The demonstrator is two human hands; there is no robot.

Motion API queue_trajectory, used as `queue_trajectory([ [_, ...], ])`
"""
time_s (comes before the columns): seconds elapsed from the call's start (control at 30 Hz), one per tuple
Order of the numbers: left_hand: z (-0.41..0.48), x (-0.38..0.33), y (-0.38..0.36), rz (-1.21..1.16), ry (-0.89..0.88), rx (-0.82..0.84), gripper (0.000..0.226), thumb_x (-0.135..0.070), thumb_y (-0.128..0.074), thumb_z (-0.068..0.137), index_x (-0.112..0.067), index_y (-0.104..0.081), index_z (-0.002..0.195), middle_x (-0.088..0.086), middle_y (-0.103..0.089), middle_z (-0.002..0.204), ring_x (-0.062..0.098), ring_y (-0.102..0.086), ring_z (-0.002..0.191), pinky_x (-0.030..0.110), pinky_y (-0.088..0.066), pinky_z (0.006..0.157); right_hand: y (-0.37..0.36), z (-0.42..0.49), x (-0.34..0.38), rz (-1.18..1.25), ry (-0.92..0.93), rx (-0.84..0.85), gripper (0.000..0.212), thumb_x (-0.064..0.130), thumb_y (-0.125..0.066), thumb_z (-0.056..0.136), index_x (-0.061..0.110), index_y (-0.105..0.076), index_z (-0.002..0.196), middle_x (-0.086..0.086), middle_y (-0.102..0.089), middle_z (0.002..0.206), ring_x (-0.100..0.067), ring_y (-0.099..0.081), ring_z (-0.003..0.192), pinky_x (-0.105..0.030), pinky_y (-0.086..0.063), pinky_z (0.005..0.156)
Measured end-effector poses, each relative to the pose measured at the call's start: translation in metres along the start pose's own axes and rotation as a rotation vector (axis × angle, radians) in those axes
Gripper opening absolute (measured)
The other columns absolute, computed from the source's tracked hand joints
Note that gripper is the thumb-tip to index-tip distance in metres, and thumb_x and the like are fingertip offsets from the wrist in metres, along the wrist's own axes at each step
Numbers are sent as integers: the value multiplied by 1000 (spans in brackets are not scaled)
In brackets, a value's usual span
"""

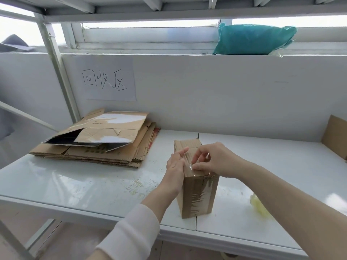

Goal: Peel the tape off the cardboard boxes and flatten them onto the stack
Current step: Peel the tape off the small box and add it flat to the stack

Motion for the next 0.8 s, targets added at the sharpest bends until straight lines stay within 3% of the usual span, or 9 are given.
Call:
queue_trajectory([
  [0.1, 0, -2, 0, 11, 1, -5, 45, -11, -23, 97, -32, -41, 131, -1, -34, 142, 11, -32, 129, 26, -25, 107, 1, 4, 3, -52, 40, 39, 10, 22, -70, 80, 22, -61, 76, 9, -54, 62, 3, -48, 50, -6, -36, 53],
  [0.3, -2, -2, 0, 28, 12, -14, 43, -13, -23, 97, -32, -41, 131, 0, -35, 140, 14, -34, 128, 33, -29, 110, -4, 11, 6, -230, 72, 24, 21, 26, -62, 85, 28, -51, 68, 15, -45, 66, -9, -45, 69, -21, -35, 66],
  [0.43, -3, -4, 0, 50, -12, -21, 43, -10, -23, 97, -29, -42, 131, -3, -36, 135, 14, -31, 129, 33, -26, 111, -6, 11, 9, -263, 99, 64, 37, 24, -58, 89, 34, -40, 58, 16, -43, 66, -10, -43, 71, -22, -32, 68],
  [0.5, -3, -4, 0, 52, -20, -28, 44, -10, -24, 97, -29, -42, 131, -2, -37, 135, 13, -30, 130, 34, -25, 112, -4, 9, 8, -242, 130, 69, 30, 23, -58, 89, 31, -46, 63, 17, -43, 67, -2, -42, 66, -18, -31, 63],
  [0.57, -3, -4, -1, 49, -24, -26, 43, -11, -24, 97, -30, -42, 131, -1, -36, 137, 13, -29, 131, 35, -24, 113, -2, 7, 5, -166, 144, 32, 7, 21, -61, 87, 22, -60, 80, 17, -45, 70, 3, -41, 64, -10, -35, 62],
  [0.63, -4, -5, -2, 50, -27, -13, 43, -13, -23, 98, -33, -41, 132, -3, -35, 137, 12, -29, 131, 34, -23, 113, -1, 5, 1, -109, 142, -11, 6, 21, -64, 84, 17, -64, 89, 16, -46, 69, 3, -42, 61, -7, -36, 62],
  [0.8, -7, -3, 1, 65, -18, 9, 45, -15, -20, 99, -37, -37, 135, -1, -28, 145, 13, -24, 136, 36, -19, 116, -2, 5, 1, -91, 132, -24, 9, 25, -67, 81, 26, -60, 77, 14, -48, 63, 0, -43, 56, -9, -36, 58],
])
Point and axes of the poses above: each hand's wrist, its own z-axis towards the middle knuckle, its own y-axis out of the back of the hand, x = y × z, the point moved 4 cm from there along z, towards the middle knuckle
